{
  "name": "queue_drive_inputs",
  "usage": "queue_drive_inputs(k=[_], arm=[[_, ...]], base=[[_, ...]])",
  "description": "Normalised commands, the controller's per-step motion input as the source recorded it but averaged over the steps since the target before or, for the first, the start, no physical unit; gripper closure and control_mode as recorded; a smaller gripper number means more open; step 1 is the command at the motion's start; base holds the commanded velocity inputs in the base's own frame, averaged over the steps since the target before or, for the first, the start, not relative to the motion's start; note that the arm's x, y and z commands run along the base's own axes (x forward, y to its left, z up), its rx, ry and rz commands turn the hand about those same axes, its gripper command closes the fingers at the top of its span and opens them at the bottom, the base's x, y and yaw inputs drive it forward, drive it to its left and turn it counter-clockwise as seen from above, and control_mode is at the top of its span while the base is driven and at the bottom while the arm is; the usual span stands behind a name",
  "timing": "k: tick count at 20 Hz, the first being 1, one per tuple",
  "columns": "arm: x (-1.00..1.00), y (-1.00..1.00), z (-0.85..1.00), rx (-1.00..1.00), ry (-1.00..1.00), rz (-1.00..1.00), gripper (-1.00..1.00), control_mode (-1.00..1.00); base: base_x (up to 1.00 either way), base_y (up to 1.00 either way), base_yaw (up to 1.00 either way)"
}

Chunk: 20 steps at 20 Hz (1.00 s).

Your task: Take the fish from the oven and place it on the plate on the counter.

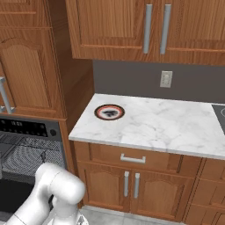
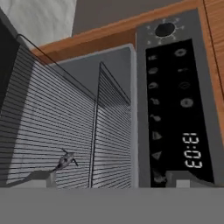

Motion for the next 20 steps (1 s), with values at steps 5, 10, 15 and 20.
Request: queue_drive_inputs(k=[5,10,15,20], arm=[[-0.06,-0.02,0.0,0.02,0.09,-0.47,-1.0,-1.0],[-0.23,0.02,-0.27,0.12,0.17,-0.5,-1.0,-1.0],[-0.27,0.17,-0.42,0.09,0.19,-0.4,-1.0,-1.0],[0.0,0.46,-0.31,-0.14,0.19,-0.05,-1.0,-1.0]], base=[[0.0,0.0,0.0],[0.0,0.0,0.0],[0.0,0.0,0.0],[0.0,0.0,0.0]])
